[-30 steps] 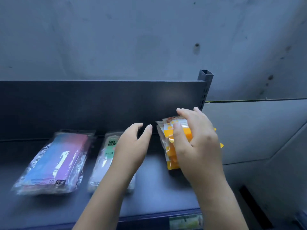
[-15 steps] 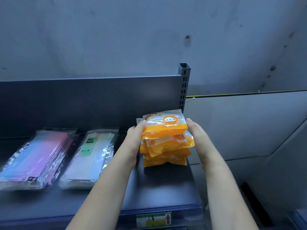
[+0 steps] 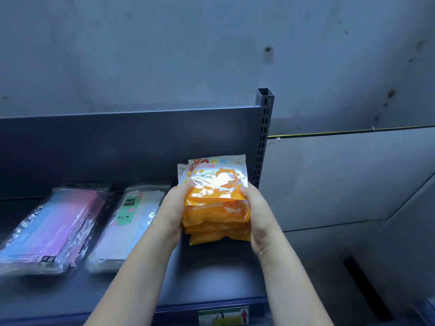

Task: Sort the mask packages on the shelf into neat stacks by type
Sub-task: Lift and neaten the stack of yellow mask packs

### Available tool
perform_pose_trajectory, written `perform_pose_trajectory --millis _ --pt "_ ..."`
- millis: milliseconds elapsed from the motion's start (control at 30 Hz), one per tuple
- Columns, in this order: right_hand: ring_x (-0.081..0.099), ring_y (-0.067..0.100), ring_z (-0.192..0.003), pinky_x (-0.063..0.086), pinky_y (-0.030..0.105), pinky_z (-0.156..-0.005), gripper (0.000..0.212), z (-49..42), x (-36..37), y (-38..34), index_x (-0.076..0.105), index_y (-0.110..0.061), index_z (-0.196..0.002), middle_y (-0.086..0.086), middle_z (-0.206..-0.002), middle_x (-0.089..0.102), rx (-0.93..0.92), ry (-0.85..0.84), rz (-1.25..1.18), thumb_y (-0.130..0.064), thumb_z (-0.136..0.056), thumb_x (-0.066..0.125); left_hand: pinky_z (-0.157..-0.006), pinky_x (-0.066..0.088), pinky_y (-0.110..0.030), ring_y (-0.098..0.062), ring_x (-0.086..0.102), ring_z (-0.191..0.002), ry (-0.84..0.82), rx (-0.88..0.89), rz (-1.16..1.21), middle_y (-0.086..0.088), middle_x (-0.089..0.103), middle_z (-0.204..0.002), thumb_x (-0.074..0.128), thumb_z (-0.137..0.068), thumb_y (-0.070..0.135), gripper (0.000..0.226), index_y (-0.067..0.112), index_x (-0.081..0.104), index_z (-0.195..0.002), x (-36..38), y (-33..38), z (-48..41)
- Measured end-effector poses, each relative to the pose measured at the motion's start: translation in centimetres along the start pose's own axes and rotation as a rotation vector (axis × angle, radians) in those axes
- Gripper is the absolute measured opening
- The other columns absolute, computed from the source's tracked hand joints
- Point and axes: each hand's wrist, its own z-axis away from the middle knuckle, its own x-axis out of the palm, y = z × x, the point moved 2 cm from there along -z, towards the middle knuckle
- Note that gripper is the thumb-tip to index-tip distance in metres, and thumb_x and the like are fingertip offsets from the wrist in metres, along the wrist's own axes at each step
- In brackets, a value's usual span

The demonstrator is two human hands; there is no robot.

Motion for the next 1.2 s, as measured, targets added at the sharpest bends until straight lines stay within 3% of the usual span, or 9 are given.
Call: perform_pose_trajectory --millis 100,200,333,467,633,867,967,1100,1200 --pt "0.077 0.026 -0.107 0.064 0.043 -0.084 0.041 -0.4 0.3 0.3 0.060 -0.031 -0.139 0.003 -0.122 0.077 -0.011 -0.014 -0.004 -0.047 -0.102 0.055 -0.092 0.061 -0.045 -0.032 0.076 -0.109 -0.027 -0.021 0.010 -0.010 0.081 -0.114 0.066 -0.094 0.045 0.044 0.020 0.069 -0.130 -1.3 -0.2 -0.5" --pt "0.074 0.028 -0.115 0.061 0.050 -0.095 0.076 -0.7 0.3 -0.2 0.052 -0.023 -0.149 0.010 -0.138 0.069 0.018 0.009 -0.038 -0.064 -0.087 0.069 -0.106 0.056 -0.052 -0.032 0.075 -0.113 -0.068 -0.003 -0.002 -0.011 0.079 -0.119 0.071 -0.083 0.048 0.059 0.018 0.068 -0.134 -1.6 -0.1 -0.9" --pt "0.080 0.020 -0.086 0.063 0.030 -0.062 0.052 -0.2 -0.5 -1.5 0.071 -0.011 -0.127 0.010 -0.105 0.081 0.055 -0.056 -0.117 -0.049 -0.107 0.042 -0.090 0.062 -0.045 -0.032 0.075 -0.113 -0.097 0.017 0.000 -0.011 0.078 -0.122 0.077 -0.074 0.045 0.070 0.016 0.064 -0.136 -2.1 0.3 -1.3" --pt "0.081 0.024 -0.087 0.064 0.034 -0.065 0.055 -0.4 -0.1 -1.0 0.074 -0.020 -0.118 0.010 -0.104 0.082 0.120 -0.028 -0.095 -0.059 -0.107 0.038 -0.083 0.062 -0.043 -0.035 0.073 -0.116 -0.123 -0.027 0.033 -0.014 0.076 -0.125 0.080 -0.073 0.040 0.072 0.015 0.064 -0.138 -2.6 0.4 -1.8" --pt "0.074 0.034 -0.114 0.055 0.056 -0.103 0.057 -0.9 0.9 0.0 0.073 -0.025 -0.130 0.012 -0.122 0.077 0.109 0.023 -0.125 -0.066 -0.101 0.045 -0.075 0.061 -0.039 -0.033 0.075 -0.110 -0.148 -0.022 0.016 -0.014 0.077 -0.123 0.077 -0.073 0.037 0.070 0.014 0.062 -0.138 -2.5 0.6 -1.6" --pt "0.077 0.029 -0.092 0.062 0.035 -0.069 0.048 -1.2 0.9 0.5 0.075 -0.007 -0.115 0.017 -0.109 0.079 0.109 0.016 -0.120 -0.038 -0.104 0.040 -0.068 0.061 -0.034 -0.032 0.075 -0.106 -0.172 -0.009 -0.009 -0.015 0.077 -0.122 0.076 -0.072 0.036 0.072 0.013 0.060 -0.139 -3.2 1.0 -1.6" --pt "0.077 0.030 -0.100 0.063 0.038 -0.075 0.053 -1.3 0.8 0.0 0.068 -0.008 -0.130 0.018 -0.119 0.077 0.093 0.011 -0.164 -0.045 -0.108 0.037 -0.071 0.062 -0.036 -0.033 0.076 -0.107 -0.175 0.017 -0.018 -0.015 0.077 -0.123 0.077 -0.074 0.035 0.072 0.014 0.059 -0.140 -3.3 1.2 -1.9" --pt "0.080 0.026 -0.091 0.064 0.037 -0.069 0.042 -1.4 1.6 -0.9 0.067 -0.016 -0.131 0.013 -0.112 0.080 0.052 -0.039 -0.167 -0.037 -0.110 0.038 -0.097 0.060 -0.051 -0.035 0.074 -0.114 -0.152 0.047 0.009 -0.016 0.075 -0.126 0.073 -0.087 0.049 0.066 0.014 0.058 -0.140 -3.3 1.5 -2.3" --pt "0.080 0.026 -0.094 0.063 0.042 -0.076 0.037 -1.5 1.8 -1.0 0.066 -0.024 -0.132 0.010 -0.112 0.080 0.015 -0.023 -0.129 -0.027 -0.109 0.037 -0.090 0.062 -0.047 -0.032 0.075 -0.111 -0.139 0.039 -0.013 -0.015 0.074 -0.127 0.061 -0.103 0.041 0.047 0.017 0.052 -0.142 -3.3 1.8 -2.4"
